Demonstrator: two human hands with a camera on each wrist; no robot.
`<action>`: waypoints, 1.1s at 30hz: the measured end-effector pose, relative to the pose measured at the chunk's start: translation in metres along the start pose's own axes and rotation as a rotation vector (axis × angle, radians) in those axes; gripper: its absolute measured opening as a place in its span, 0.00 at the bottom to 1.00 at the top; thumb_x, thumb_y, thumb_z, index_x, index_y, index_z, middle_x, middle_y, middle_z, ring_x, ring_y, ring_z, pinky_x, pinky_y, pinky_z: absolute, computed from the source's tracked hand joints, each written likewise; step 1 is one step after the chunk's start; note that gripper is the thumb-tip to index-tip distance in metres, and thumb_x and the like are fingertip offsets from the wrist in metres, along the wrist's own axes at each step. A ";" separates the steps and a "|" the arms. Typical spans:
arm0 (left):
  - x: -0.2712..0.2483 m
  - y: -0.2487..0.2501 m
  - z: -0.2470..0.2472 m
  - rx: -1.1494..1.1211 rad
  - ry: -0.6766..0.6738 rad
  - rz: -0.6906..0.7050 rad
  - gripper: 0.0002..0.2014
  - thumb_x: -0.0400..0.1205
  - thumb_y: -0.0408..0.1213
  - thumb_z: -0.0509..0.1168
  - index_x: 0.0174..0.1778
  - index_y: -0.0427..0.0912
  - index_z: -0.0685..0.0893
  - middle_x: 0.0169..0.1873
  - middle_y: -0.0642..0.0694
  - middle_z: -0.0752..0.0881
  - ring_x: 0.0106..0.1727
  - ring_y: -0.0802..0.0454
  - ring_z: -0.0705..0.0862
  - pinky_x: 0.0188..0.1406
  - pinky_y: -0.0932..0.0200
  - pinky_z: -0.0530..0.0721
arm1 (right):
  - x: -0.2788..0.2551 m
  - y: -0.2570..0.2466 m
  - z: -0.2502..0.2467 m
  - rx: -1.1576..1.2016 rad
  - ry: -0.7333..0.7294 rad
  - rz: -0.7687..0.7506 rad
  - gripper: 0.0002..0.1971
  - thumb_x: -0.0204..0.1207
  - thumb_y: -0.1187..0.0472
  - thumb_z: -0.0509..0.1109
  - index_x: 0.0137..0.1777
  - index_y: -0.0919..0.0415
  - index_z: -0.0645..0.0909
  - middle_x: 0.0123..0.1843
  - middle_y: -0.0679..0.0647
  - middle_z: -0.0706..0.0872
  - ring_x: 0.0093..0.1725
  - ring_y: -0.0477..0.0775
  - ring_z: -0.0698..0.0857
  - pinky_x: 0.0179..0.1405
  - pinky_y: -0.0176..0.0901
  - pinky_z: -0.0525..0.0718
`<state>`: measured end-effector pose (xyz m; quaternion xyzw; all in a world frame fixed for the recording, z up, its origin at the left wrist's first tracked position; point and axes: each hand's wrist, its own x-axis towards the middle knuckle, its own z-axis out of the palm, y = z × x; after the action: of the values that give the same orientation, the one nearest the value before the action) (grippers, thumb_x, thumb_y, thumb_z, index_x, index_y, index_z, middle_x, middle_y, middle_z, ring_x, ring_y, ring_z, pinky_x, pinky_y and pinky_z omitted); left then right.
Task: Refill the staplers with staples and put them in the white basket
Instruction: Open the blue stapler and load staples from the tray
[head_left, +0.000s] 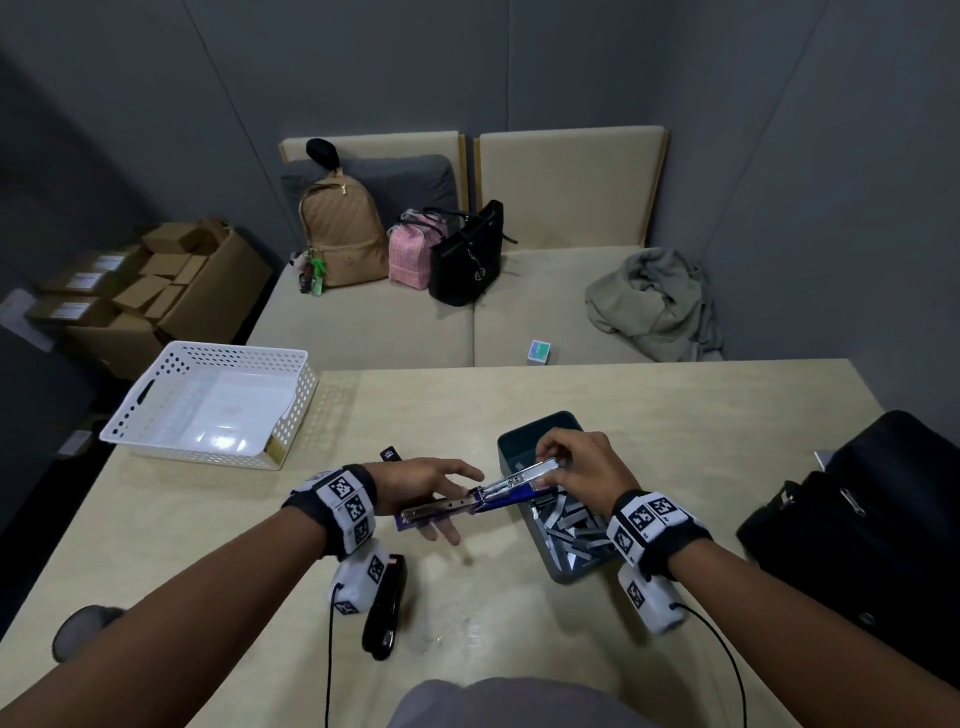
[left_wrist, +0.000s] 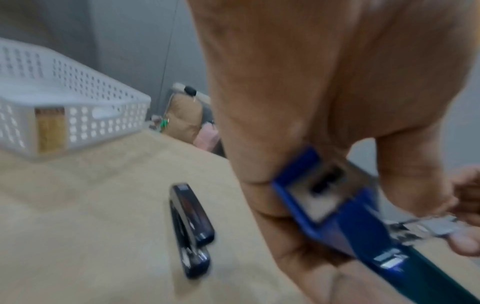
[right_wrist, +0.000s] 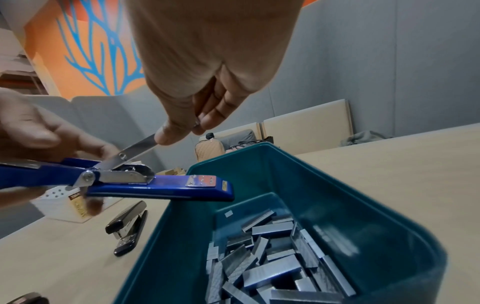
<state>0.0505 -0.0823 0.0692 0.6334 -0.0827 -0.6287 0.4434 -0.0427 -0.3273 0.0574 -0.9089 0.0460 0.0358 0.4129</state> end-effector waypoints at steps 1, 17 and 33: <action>-0.004 -0.001 -0.005 0.031 0.011 -0.010 0.19 0.84 0.28 0.59 0.71 0.45 0.72 0.62 0.34 0.84 0.43 0.38 0.90 0.31 0.56 0.86 | 0.000 0.002 -0.001 0.008 0.014 0.009 0.15 0.59 0.68 0.84 0.42 0.57 0.84 0.40 0.52 0.88 0.41 0.57 0.86 0.41 0.44 0.86; 0.026 0.022 0.009 0.633 0.621 0.453 0.08 0.78 0.39 0.74 0.50 0.42 0.88 0.39 0.52 0.87 0.41 0.56 0.83 0.47 0.55 0.82 | 0.011 -0.005 0.024 0.211 0.164 0.158 0.17 0.57 0.70 0.85 0.39 0.56 0.82 0.36 0.53 0.87 0.33 0.47 0.82 0.39 0.42 0.89; 0.039 -0.006 0.032 0.903 0.457 0.241 0.11 0.85 0.36 0.60 0.60 0.36 0.70 0.50 0.32 0.83 0.42 0.44 0.76 0.42 0.55 0.70 | -0.001 0.012 0.020 0.217 -0.069 0.059 0.29 0.59 0.58 0.86 0.60 0.47 0.80 0.53 0.46 0.85 0.51 0.41 0.84 0.48 0.26 0.79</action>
<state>0.0275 -0.1185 0.0428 0.8687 -0.3191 -0.3206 0.2020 -0.0451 -0.3194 0.0354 -0.8554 0.0621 0.0741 0.5088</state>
